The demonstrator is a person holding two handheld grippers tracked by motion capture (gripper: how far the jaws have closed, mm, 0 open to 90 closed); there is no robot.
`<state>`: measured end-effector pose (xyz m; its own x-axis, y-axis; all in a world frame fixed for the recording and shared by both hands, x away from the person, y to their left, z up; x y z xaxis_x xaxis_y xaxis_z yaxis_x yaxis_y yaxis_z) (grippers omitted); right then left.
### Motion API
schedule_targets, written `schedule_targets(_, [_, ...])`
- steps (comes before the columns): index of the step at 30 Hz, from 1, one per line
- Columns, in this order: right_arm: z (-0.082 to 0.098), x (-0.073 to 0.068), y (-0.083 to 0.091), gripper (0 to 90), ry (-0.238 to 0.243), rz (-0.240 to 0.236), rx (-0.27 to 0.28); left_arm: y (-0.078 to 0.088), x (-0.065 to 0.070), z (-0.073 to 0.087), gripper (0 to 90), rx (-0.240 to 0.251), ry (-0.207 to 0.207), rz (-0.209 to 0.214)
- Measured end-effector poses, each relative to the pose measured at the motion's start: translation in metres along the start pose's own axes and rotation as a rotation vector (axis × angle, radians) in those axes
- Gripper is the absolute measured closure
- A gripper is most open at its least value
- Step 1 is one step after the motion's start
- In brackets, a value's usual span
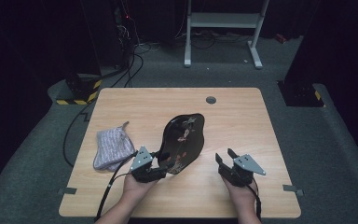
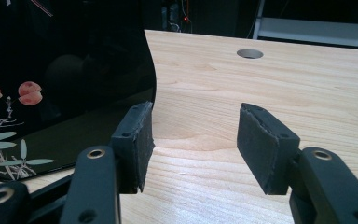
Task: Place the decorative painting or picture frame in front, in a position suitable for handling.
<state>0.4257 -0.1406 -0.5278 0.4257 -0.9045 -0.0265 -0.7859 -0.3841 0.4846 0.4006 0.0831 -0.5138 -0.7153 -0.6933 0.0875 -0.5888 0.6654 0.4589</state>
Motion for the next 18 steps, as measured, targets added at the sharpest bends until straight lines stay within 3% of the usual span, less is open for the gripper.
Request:
schedule_targets(6, [0.001, -0.003, -0.001, 45.1, 0.009, -0.002, -0.004, 0.001, -0.004, 0.019, 35.2, -0.041, -0.001, -0.003])
schedule_targets(18, [0.002, -0.015, -0.007, 46.0, 0.040, -0.014, -0.032, -0.003, -0.005, 0.026, 34.3, -0.044, 0.023, 0.024])
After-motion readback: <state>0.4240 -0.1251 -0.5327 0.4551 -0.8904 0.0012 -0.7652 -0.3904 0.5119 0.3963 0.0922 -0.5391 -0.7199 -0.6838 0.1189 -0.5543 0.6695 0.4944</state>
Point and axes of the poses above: each handheld gripper's, and its own axes: y roughly backward along the jaws, z roughly out of its underside, x roughly to its right, the point moved 10 cm from there along -y, roughly forward along the jaws, and after that the axes turned 9 degrees about -x, right-handed, at the moved point
